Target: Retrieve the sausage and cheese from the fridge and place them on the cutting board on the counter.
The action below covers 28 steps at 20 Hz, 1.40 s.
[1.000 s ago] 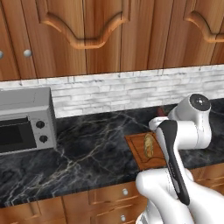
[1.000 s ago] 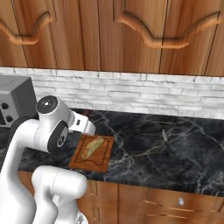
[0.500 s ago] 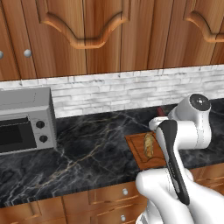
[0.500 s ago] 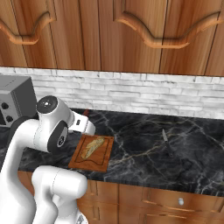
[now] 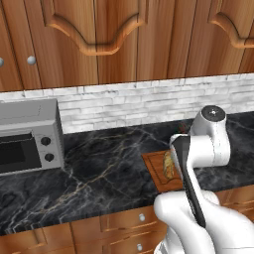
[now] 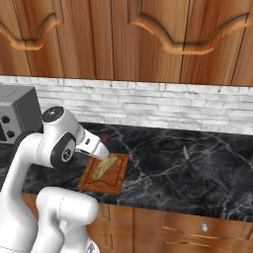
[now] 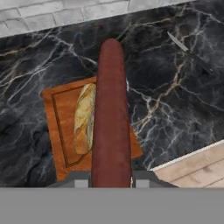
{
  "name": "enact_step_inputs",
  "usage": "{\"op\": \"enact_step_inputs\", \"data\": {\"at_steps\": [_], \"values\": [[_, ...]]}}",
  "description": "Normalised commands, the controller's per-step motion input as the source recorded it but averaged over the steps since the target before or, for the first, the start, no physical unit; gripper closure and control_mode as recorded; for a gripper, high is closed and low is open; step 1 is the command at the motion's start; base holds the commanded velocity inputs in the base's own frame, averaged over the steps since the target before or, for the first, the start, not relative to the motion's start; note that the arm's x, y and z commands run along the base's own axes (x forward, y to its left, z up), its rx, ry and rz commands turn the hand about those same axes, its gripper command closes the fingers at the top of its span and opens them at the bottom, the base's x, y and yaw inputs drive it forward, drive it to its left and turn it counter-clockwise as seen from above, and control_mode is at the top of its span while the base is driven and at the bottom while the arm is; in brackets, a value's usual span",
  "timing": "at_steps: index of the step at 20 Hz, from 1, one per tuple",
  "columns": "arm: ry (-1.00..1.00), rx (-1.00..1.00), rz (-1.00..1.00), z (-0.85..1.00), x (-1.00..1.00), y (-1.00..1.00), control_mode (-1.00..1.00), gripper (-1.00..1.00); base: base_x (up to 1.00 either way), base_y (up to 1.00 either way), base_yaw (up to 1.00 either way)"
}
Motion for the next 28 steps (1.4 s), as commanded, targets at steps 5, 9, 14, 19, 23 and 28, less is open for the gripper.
{"op": "enact_step_inputs", "data": {"at_steps": [5, 9, 14, 19, 23, 28], "values": [[0.40, 0.00, -0.23, -0.50, 0.06, -0.23, -1.00, 1.00, 0.00, 0.00, 0.00], [0.33, 0.02, 0.01, -0.49, 0.36, -0.11, -1.00, 1.00, 0.00, 0.00, 0.00], [0.11, 0.04, 0.04, -0.40, 0.13, 0.00, -1.00, 1.00, 0.00, 0.00, 0.00], [0.00, 0.18, 0.01, -0.43, 0.02, -0.01, -1.00, 1.00, 0.00, 0.00, 0.00], [-0.04, 0.17, 0.00, -0.40, 0.17, -0.09, -1.00, 1.00, 0.00, 0.00, 0.00], [-0.06, 0.03, 0.01, -0.43, 0.11, -0.04, -1.00, 1.00, 0.00, 0.00, 0.00]]}}
